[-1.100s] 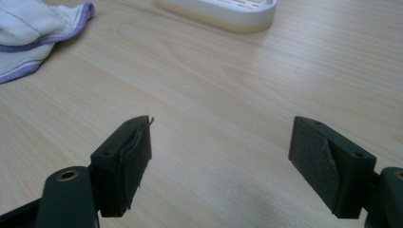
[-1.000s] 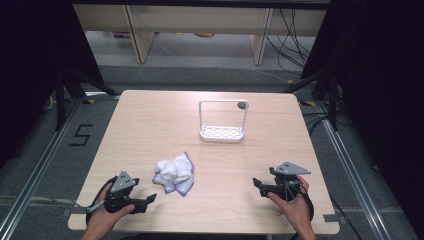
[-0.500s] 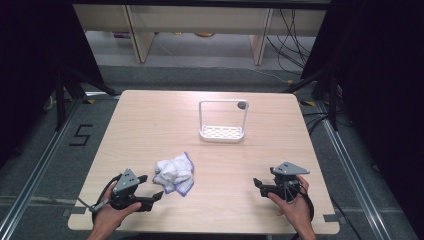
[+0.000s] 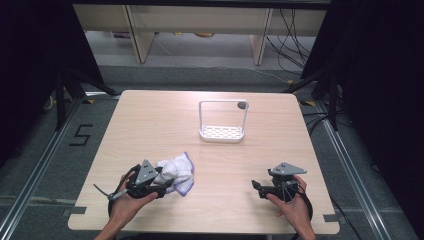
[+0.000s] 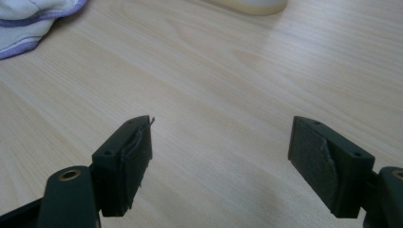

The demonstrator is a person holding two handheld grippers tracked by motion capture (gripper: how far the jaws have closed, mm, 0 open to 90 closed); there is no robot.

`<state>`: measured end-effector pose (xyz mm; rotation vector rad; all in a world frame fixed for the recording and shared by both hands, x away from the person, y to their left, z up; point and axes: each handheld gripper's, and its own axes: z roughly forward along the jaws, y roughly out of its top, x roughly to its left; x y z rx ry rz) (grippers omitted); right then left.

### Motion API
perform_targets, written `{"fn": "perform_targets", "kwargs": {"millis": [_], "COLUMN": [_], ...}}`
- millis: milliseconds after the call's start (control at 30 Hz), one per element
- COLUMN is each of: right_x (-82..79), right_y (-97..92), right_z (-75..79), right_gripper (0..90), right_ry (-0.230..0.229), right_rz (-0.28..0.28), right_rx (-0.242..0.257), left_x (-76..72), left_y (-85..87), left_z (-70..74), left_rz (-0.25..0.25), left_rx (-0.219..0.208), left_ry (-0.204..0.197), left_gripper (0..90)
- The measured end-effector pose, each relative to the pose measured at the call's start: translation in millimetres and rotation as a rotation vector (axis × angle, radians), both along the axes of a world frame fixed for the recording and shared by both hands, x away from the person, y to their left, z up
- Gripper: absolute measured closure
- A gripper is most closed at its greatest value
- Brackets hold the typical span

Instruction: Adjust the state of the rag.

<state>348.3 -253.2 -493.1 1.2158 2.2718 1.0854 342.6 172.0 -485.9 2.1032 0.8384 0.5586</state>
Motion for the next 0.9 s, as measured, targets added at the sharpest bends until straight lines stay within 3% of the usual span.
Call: {"fn": "perform_targets", "kwargs": {"millis": [67, 167, 267, 333, 367, 467, 533, 667, 700, 733, 767, 833, 900], "right_x": [-0.5, 0.1, 0.0, 0.1, 0.7, 0.3, 0.9, 0.4, 1.5, 2.2, 1.6, -0.8, 2.7], "right_y": [0.5, -0.1, 0.7, 0.7, 0.3, -1.1, -1.2, -1.7, -1.4, -2.1, -2.3, -1.1, -5.7], "right_z": [-0.3, -0.8, -0.2, -0.5, -1.5, -0.8, -1.0, -0.8, -1.5, -1.0, -1.0, 0.1, 0.4], "right_gripper": [23.6, 23.7, 23.7, 23.7, 23.8, 23.8, 23.8, 23.8, 23.8, 23.8, 23.8, 23.8, 23.9], "right_ry": [0.008, 0.005, 0.009, 0.01, 0.012, 0.001, 0.004, 0.009, 0.01, 0.015, 0.01, 0.033, -0.005], "right_rz": [-0.009, 0.001, -0.007, -0.006, 0.0, -0.011, -0.005, -0.013, -0.001, 0.008, -0.014, -0.04, -0.021], "right_rx": [-0.003, -0.005, -0.003, -0.003, 0.008, 0.01, 0.016, 0.01, 0.027, 0.023, 0.017, 0.028, 0.023], "left_x": [5.0, 9.9, 13.7, 14.2, 13.7, 13.0, 13.3, 12.6, 12.0, 11.7, 9.1, 7.7, 4.5], "left_y": [-0.3, 0.9, 2.0, -0.9, -2.3, -9.5, -10.6, -18.5, -22.3, -24.0, -29.8, -33.8, -43.6], "left_z": [-2.7, -3.9, -2.2, 0.9, 6.0, 13.2, 16.7, 29.2, 32.3, 36.4, 42.9, 48.2, 61.7], "left_rz": [-0.007, -0.027, -0.028, -0.031, -0.053, -0.083, -0.109, -0.138, -0.143, -0.16, -0.173, -0.191, -0.221], "left_rx": [0.019, 0.005, -0.02, -0.046, -0.023, -0.035, -0.018, -0.035, -0.067, -0.064, -0.099, -0.12, -0.152], "left_ry": [-0.009, -0.015, -0.028, -0.038, -0.036, -0.064, -0.064, -0.06, -0.061, -0.063, -0.059, -0.06, -0.067], "left_gripper": [48.4, 66.5, 75.0, 76.0, 77.4, 78.2, 78.3, 78.8, 78.8, 78.9, 79.0, 79.0, 79.0]}}
